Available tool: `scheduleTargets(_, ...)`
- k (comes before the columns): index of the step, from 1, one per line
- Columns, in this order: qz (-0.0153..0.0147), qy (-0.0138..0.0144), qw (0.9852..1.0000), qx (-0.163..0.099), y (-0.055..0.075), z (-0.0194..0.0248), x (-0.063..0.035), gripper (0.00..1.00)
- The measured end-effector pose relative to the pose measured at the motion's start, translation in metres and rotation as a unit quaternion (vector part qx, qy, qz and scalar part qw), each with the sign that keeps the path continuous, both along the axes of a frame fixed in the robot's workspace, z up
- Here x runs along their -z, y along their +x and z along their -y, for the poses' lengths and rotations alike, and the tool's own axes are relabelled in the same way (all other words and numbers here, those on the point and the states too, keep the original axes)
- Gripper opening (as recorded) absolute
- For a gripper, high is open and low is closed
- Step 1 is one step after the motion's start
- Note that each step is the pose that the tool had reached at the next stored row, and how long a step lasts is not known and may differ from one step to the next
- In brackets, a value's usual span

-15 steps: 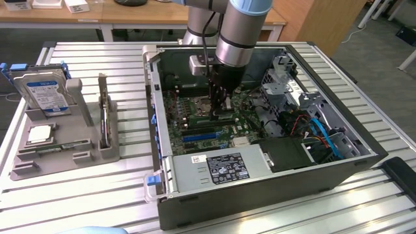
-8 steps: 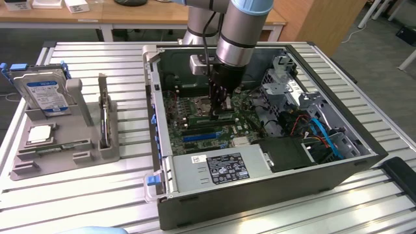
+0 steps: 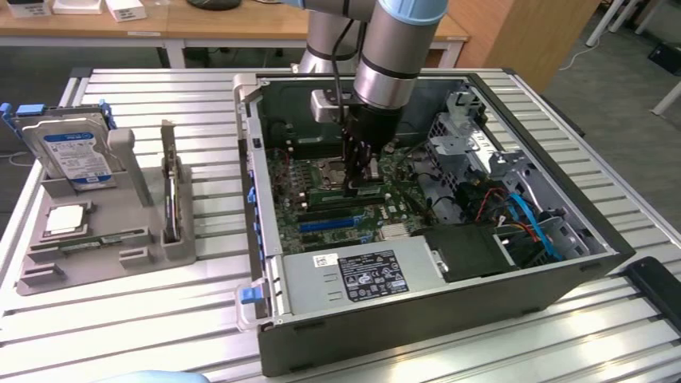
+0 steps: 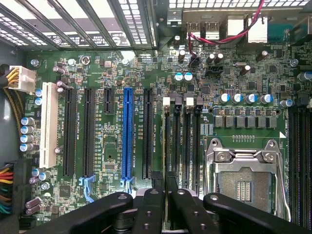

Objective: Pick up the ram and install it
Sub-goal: 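Insert the ram into the slot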

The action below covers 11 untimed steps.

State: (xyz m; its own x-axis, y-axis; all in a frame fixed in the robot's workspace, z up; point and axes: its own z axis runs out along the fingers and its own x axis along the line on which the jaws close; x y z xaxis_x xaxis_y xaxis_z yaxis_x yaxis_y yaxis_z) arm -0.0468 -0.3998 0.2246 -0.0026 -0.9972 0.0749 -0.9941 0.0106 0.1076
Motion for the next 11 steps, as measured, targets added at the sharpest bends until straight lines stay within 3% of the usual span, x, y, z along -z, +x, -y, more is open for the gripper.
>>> scheduleTargets(11, -0.0011, 0.0000, 1.0000, 0.001, 0.0038, 0.0000, -0.0001, 0.13)
